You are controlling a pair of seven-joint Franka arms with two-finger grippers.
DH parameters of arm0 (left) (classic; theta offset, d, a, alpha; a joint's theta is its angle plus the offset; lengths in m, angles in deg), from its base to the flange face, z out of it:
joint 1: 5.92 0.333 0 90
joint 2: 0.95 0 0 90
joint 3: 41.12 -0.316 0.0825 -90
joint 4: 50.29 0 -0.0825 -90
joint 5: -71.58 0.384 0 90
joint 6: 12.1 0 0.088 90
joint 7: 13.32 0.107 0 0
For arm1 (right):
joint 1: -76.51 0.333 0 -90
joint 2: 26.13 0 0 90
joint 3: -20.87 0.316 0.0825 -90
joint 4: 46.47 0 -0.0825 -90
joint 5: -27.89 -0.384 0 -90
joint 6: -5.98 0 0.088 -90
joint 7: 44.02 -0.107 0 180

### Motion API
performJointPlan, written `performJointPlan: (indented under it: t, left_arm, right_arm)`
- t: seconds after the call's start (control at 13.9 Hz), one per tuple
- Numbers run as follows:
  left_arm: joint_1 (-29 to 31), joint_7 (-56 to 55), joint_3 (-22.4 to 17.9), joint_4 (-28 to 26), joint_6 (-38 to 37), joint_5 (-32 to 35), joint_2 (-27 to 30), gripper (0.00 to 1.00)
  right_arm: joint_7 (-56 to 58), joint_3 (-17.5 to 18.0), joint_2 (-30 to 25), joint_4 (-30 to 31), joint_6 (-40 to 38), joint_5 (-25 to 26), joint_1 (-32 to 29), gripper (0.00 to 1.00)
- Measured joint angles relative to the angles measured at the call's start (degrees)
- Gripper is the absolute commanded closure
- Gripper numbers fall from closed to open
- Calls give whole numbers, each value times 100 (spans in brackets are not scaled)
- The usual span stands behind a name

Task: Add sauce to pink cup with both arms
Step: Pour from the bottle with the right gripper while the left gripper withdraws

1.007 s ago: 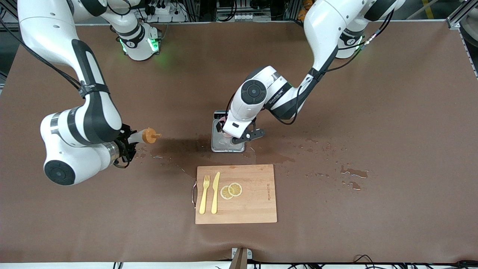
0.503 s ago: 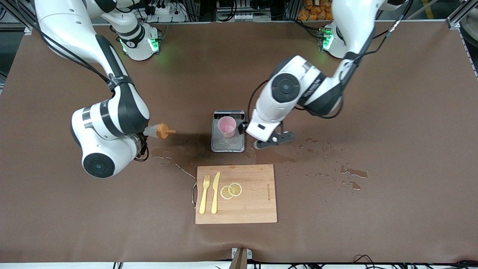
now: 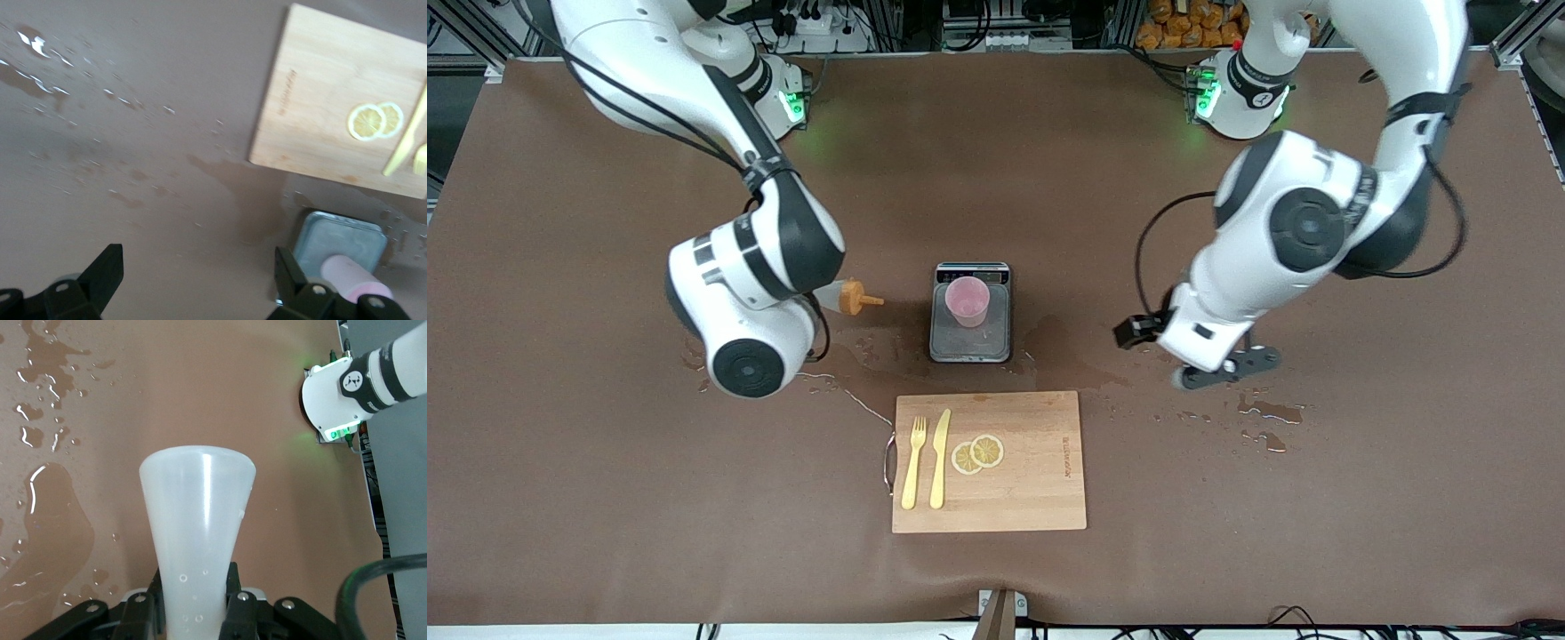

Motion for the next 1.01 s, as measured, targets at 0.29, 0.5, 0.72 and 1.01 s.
performJointPlan:
  t: [0.29, 0.5, 0.72, 1.01]
  left_arm:
    - [609, 969, -1, -73, -272, 0, 191, 0]
    - [994, 1603, 7, -287, -371, 0, 451, 0]
    - [1140, 1908, -16, -467, -410, 1, 670, 0]
    - [1129, 2633, -378, -959, -478, 1, 1225, 0]
  right_arm:
    - [-435, -2, 10, 14, -58, 186, 330, 64]
    - [-698, -5, 36, 20, -160, 257, 453, 64]
    - [-917, -5, 69, 31, -172, 404, 596, 72]
    - [-1072, -8, 91, 52, -197, 506, 743, 82]
